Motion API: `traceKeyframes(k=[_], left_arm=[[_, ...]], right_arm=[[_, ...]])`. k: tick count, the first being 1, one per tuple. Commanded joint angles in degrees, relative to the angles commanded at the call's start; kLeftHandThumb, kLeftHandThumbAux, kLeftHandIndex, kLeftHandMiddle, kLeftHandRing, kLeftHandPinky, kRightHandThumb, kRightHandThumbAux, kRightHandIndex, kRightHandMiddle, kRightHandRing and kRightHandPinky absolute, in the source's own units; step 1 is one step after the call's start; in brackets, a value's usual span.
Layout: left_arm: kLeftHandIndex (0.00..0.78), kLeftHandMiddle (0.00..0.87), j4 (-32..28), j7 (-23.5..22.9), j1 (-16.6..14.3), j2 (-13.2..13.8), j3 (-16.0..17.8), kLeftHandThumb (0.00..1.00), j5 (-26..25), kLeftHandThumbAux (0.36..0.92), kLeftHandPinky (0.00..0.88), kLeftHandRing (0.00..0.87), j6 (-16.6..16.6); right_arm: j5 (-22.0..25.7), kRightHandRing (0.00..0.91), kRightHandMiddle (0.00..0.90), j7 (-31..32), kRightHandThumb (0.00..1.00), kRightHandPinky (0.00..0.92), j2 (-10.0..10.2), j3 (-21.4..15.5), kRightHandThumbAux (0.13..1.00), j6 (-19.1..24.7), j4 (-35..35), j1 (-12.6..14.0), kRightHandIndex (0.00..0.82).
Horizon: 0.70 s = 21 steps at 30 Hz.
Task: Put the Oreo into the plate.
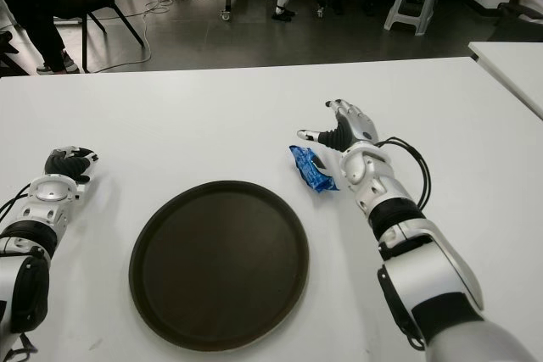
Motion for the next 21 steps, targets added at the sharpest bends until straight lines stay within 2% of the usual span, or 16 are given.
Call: traceKeyframes(k=[21], left_arm=[[0.415,0.209,0.0,-0.1,-0.1,-0.2,0.3,0.692,-0.2,0.712,0.07,0.161,0.0]], right_arm=[[-2.7,0.0,0.0,1.7,0.032,0.0,-0.3,3.0,0.391,2.9,-6.7,3.1,0.0]])
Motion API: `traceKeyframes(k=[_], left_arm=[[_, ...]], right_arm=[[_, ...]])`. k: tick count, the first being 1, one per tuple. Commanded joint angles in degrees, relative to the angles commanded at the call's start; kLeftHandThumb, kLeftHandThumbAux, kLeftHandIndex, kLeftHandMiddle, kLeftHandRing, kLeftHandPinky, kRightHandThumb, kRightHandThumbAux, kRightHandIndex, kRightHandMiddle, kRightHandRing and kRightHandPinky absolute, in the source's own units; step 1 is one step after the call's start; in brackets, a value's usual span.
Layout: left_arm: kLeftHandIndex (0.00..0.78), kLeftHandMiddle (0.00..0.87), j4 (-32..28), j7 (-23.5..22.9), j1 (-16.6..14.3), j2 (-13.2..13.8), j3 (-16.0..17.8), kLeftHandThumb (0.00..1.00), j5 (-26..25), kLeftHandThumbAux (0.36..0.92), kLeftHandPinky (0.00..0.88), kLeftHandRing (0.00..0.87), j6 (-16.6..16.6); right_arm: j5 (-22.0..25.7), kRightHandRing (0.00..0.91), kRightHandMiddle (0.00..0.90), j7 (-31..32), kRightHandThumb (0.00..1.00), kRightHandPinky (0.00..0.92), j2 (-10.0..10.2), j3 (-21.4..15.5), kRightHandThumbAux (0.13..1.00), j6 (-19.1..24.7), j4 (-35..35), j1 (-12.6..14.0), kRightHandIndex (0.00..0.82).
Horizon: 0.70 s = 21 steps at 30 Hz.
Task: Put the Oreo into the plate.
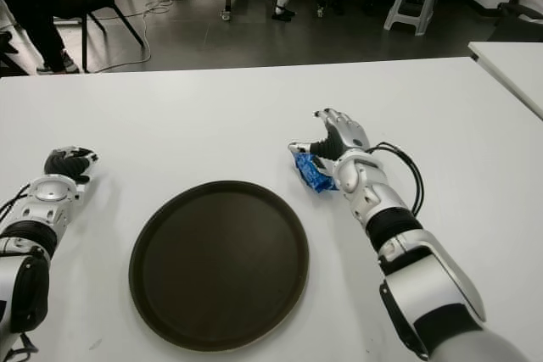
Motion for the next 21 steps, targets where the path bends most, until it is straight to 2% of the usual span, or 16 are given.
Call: traceKeyframes(k=[21], left_arm=[[0.417,0.254,0.0,0.3,-0.1,-0.3,0.1,0.692,-0.1,0.711,0.095,0.207,-0.5]], right_arm=[[-4.4,0.0,0.0,2.8,0.0,0.0,-0.6,1.9,0.379,6.5,-9.0,2.7,0.0]])
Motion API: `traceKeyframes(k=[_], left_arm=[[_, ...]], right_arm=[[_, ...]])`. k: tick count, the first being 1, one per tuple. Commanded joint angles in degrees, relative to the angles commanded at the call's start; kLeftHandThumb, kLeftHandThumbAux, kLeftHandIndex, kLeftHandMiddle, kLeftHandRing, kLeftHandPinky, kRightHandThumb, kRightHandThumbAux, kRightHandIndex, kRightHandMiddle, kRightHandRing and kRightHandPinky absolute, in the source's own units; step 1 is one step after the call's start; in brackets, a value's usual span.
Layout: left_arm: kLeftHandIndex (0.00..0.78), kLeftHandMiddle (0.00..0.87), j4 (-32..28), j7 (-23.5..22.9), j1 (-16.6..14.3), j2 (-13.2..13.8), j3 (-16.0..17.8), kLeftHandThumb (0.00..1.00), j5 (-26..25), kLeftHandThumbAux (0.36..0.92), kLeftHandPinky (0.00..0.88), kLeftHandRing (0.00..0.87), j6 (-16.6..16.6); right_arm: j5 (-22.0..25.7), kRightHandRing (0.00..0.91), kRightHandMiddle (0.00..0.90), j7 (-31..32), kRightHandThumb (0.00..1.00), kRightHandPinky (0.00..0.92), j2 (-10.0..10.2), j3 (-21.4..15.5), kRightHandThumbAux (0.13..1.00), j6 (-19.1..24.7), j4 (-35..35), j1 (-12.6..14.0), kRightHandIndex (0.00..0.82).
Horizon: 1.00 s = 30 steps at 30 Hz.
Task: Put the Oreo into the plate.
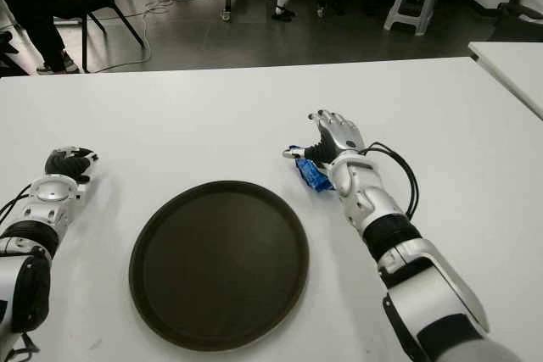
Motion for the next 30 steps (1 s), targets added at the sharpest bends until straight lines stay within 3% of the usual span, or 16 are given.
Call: traceKeyframes(k=[18,22,30], left_arm=[[0.412,0.29,0.1,-0.1,-0.2,-0.3,0.3,0.69,-0.5,0.713,0.125,0.263,-0.2],[0.413,0.345,0.1,-0.2,-0.3,-0.4,0.4,0.691,-0.6,0.714,0.207,0.326,-0.3],[0.411,0.313,0.1,0.2,-0.4,-0.5,0.1,0.69,-0.2,0.715,0.156,0.296,-0.1]], right_arm=[[-2.7,0.0,0.0,3.9,0.0,0.0,-1.4,1.0,0.379,6.3,-8.1,2.2,0.03],[-3.5,0.0,0.0,5.8,0.0,0.0,-2.2,1.2,0.422,8.1,-10.4,2.6,0.024],[-4.8,0.0,0.0,8.3,0.0,0.0,-3.0,1.4,0.445,10.0,-12.3,2.9,0.083]])
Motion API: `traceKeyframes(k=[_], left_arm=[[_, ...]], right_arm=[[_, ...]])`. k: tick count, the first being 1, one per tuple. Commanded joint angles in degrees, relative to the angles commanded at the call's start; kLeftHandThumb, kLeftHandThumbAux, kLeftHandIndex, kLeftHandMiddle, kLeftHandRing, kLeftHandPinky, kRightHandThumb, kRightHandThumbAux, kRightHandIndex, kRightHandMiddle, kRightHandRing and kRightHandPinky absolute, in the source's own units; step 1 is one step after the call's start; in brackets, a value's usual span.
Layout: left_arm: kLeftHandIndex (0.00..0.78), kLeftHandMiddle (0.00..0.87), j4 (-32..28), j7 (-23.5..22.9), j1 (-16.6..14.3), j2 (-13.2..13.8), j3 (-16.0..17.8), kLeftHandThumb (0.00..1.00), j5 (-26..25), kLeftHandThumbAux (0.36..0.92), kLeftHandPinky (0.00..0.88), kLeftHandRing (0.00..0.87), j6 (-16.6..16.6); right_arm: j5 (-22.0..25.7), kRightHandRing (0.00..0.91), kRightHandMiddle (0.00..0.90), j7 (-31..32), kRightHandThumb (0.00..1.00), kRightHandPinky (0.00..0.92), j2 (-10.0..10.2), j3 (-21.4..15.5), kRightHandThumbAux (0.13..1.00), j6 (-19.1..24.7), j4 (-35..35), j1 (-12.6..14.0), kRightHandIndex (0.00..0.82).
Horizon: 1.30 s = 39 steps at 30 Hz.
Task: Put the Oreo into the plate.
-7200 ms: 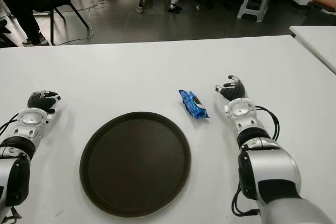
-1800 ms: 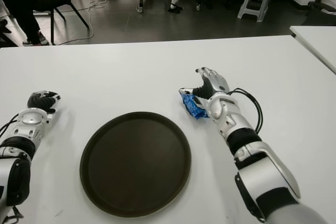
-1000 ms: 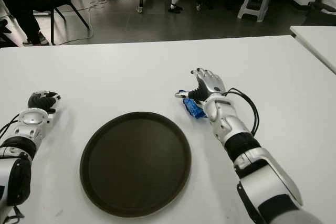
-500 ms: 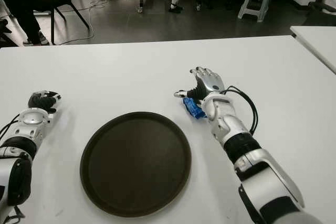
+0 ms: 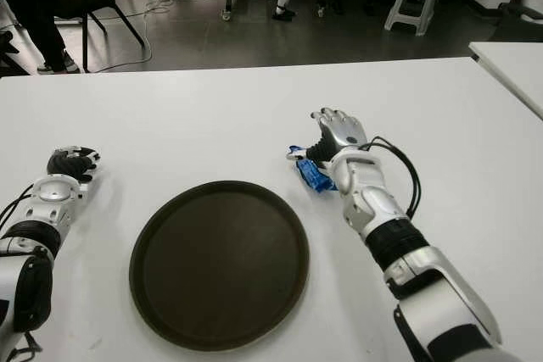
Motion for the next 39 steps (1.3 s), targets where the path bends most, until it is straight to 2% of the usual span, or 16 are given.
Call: traceKeyframes(k=[6,13,15,20,24,28,33,37,39], left_arm=[[0.413,0.285,0.0,0.2,-0.2,-0.1,0.0,0.692,0.0,0.715,0.126,0.255,0.3],[0.415,0.33,-0.1,-0.3,-0.3,-0.3,0.2,0.693,-0.3,0.715,0.254,0.325,0.0],[0.415,0.338,-0.1,-0.4,-0.2,-0.3,0.3,0.693,-0.4,0.716,0.264,0.335,-0.1],[0.414,0.275,-0.1,-0.8,-0.2,-0.4,0.7,0.692,-0.8,0.718,0.221,0.278,-0.4],[0.415,0.281,-0.1,-0.9,-0.3,-0.4,1.1,0.694,-1.1,0.718,0.272,0.294,-0.4],[0.415,0.307,-0.1,-0.9,-0.3,-0.3,1.0,0.694,-1.1,0.718,0.331,0.334,-0.3],[0.412,0.292,-0.3,-0.1,-0.6,-0.6,0.4,0.692,-0.7,0.719,0.35,0.338,-0.1],[0.411,0.269,-0.3,-0.1,-0.7,-0.5,-0.2,0.691,-0.4,0.72,0.357,0.327,-0.1],[0.411,0.264,-0.2,-0.2,-0.6,-0.4,-0.4,0.691,-0.3,0.72,0.357,0.326,-0.1]], right_arm=[[-0.1,0.0,0.0,2.9,0.0,0.0,-1.0,-0.1,0.457,1.3,-1.4,0.0,0.133],[-1.6,0.0,0.0,7.3,0.0,0.0,-2.2,0.7,0.431,3.1,-2.1,-0.4,0.216],[-2.1,0.0,0.0,9.2,0.0,0.0,-2.7,1.1,0.428,3.9,-3.0,-0.4,0.232],[-3.4,0.0,0.0,14.0,0.0,0.0,-3.5,2.2,0.418,6.7,-5.6,-0.6,0.311],[-4.0,0.0,0.0,16.3,0.0,0.005,-3.8,2.5,0.403,7.5,-6.4,-0.6,0.36],[-4.6,0.0,0.0,18.7,0.0,0.01,-4.1,3.1,0.382,8.1,-7.0,-0.8,0.357],[-5.5,0.006,0.038,22.2,0.0,0.017,-4.5,4.1,0.369,8.6,-7.2,-1.4,0.378],[-6.2,0.021,0.073,25.9,0.0,0.022,-4.6,4.9,0.355,9.2,-7.0,-2.5,0.366],[-6.5,0.031,0.087,28.0,0.0,0.021,-4.7,5.4,0.343,9.5,-6.8,-3.3,0.327]])
